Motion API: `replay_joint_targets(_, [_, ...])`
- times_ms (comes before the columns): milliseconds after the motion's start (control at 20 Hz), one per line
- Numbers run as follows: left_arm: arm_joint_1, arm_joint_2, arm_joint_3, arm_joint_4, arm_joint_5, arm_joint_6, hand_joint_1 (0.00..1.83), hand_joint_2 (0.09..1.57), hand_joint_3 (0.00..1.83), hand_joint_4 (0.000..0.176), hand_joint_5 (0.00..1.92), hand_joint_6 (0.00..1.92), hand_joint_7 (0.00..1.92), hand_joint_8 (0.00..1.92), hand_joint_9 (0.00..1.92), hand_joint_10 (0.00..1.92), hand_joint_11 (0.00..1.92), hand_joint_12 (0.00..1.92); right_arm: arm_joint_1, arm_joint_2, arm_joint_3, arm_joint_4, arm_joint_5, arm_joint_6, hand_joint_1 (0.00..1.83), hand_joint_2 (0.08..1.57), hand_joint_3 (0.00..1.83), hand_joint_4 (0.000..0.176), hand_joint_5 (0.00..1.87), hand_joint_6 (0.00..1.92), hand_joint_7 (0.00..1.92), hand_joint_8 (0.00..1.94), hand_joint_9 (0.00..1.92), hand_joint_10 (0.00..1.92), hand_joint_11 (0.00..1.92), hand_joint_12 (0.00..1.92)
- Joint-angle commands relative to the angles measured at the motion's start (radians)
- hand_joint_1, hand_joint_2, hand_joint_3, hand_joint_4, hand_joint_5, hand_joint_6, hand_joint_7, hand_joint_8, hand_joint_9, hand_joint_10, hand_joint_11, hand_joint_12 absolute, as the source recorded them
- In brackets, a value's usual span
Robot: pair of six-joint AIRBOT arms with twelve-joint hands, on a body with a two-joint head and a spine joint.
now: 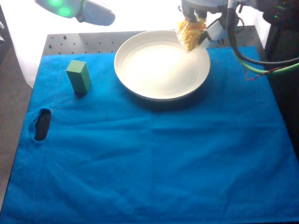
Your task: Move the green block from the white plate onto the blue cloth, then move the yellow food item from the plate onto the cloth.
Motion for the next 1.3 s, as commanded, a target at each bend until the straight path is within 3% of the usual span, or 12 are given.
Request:
replay_joint_targets(0, [-0.009, -0.005, 0.005, -0.022, -0.113, -0.002, 0.59, 0.82, 0.01, 0.176, 0.00, 0.00, 0.01, 0.00, 0.00, 0.00, 0.03, 0.14, 0.017, 0.008, 0.000, 0.020, 0.040, -0.008, 1.20, 0.99, 0.00, 0.000, 1.32, 0.37, 1.39, 0.00, 1.23, 0.63, 0.96, 1.35])
replay_joint_targets(100, [-0.004, -0.004, 0.005, -0.029, -0.113, -0.002, 0.60, 0.81, 0.00, 0.176, 0.00, 0.00, 0.06, 0.02, 0.03, 0.01, 0.08, 0.17, 0.017, 0.027, -0.018, 0.008, 0.032, -0.008, 1.18, 0.98, 0.00, 0.000, 1.35, 0.31, 1.45, 0.02, 1.21, 0.87, 0.96, 1.47])
replay_joint_targets(300, [-0.002, -0.004, 0.005, -0.031, -0.112, -0.002, 0.62, 0.80, 0.00, 0.176, 0.00, 0.00, 0.03, 0.00, 0.03, 0.01, 0.06, 0.17, 0.017, 0.065, -0.043, 0.000, 0.023, -0.008, 1.20, 0.98, 0.00, 0.000, 1.35, 0.31, 1.47, 0.02, 1.19, 0.98, 0.99, 1.51])
replay_joint_targets(500, [0.002, -0.004, 0.004, -0.037, -0.113, -0.002, 0.61, 0.80, 0.00, 0.176, 0.00, 0.00, 0.02, 0.00, 0.02, 0.00, 0.04, 0.17, 0.011, 0.119, -0.079, -0.006, 0.009, -0.008, 1.20, 0.99, 0.00, 0.000, 1.31, 0.39, 1.38, 0.00, 1.09, 0.83, 0.80, 1.52])
replay_joint_targets(550, [0.005, -0.003, 0.003, -0.040, -0.115, -0.002, 0.64, 0.79, 0.00, 0.176, 0.00, 0.00, 0.01, 0.00, 0.01, 0.00, 0.02, 0.17, 0.004, 0.130, -0.089, -0.008, 0.007, -0.008, 1.28, 1.00, 0.00, 0.000, 1.33, 0.19, 1.28, 0.58, 1.19, 0.81, 0.96, 1.46])
replay_joint_targets(650, [0.007, -0.003, 0.003, -0.042, -0.116, -0.002, 0.67, 0.78, 0.00, 0.176, 0.00, 0.00, 0.04, 0.01, 0.02, 0.01, 0.00, 0.16, -0.010, 0.145, -0.103, -0.010, 0.007, -0.008, 1.20, 1.03, 0.00, 0.000, 1.19, 0.61, 1.35, 0.27, 1.31, 0.70, 1.10, 1.34])
replay_joint_targets(750, [0.008, -0.002, 0.003, -0.043, -0.117, -0.002, 0.67, 0.80, 0.00, 0.176, 0.00, 0.00, 0.05, 0.00, 0.04, 0.00, 0.00, 0.20, -0.027, 0.164, -0.126, -0.012, 0.007, -0.008, 1.29, 1.02, 0.00, 0.000, 1.19, 0.43, 1.28, 0.66, 1.27, 0.58, 1.03, 1.29])
replay_joint_targets(850, [0.010, -0.001, 0.003, -0.044, -0.117, -0.002, 0.66, 0.81, 0.00, 0.176, 0.00, 0.00, 0.03, 0.00, 0.01, 0.00, 0.00, 0.17, -0.045, 0.177, -0.145, -0.014, 0.007, -0.008, 1.18, 1.05, 0.00, 0.000, 1.12, 0.72, 1.36, 0.14, 1.25, 0.61, 0.98, 1.32])
replay_joint_targets(900, [0.011, -0.001, 0.003, -0.045, -0.117, -0.002, 0.66, 0.81, 0.00, 0.176, 0.00, 0.00, 0.03, 0.00, 0.01, 0.00, 0.00, 0.17, -0.050, 0.177, -0.148, -0.014, 0.007, -0.008, 1.18, 1.05, 0.00, 0.000, 1.12, 0.72, 1.36, 0.14, 1.25, 0.61, 0.98, 1.32])
replay_joint_targets(950, [0.013, -0.001, 0.003, -0.045, -0.118, -0.002, 0.67, 0.81, 0.00, 0.176, 0.00, 0.00, 0.03, 0.00, 0.01, 0.00, 0.00, 0.15, -0.057, 0.178, -0.155, -0.016, 0.007, -0.008, 1.28, 1.01, 0.00, 0.000, 1.26, 0.32, 1.30, 0.55, 1.24, 0.60, 0.97, 1.28])
replay_joint_targets(1150, [0.014, -0.002, 0.002, -0.046, -0.119, -0.002, 0.65, 0.82, 0.00, 0.176, 0.00, 0.00, 0.02, 0.00, 0.01, 0.00, 0.00, 0.15, -0.070, 0.177, -0.167, -0.038, 0.007, -0.008, 1.27, 1.01, 0.00, 0.000, 1.36, 0.20, 1.17, 0.79, 1.12, 0.63, 0.78, 1.40])
replay_joint_targets(1250, [0.015, -0.002, 0.002, -0.046, -0.119, -0.002, 0.65, 0.81, 0.00, 0.176, 0.00, 0.00, 0.01, 0.00, 0.01, 0.00, 0.00, 0.15, -0.074, 0.177, -0.170, -0.040, 0.007, -0.008, 1.16, 1.01, 0.00, 0.000, 1.23, 0.53, 1.05, 0.18, 0.90, 0.44, 0.47, 1.41])
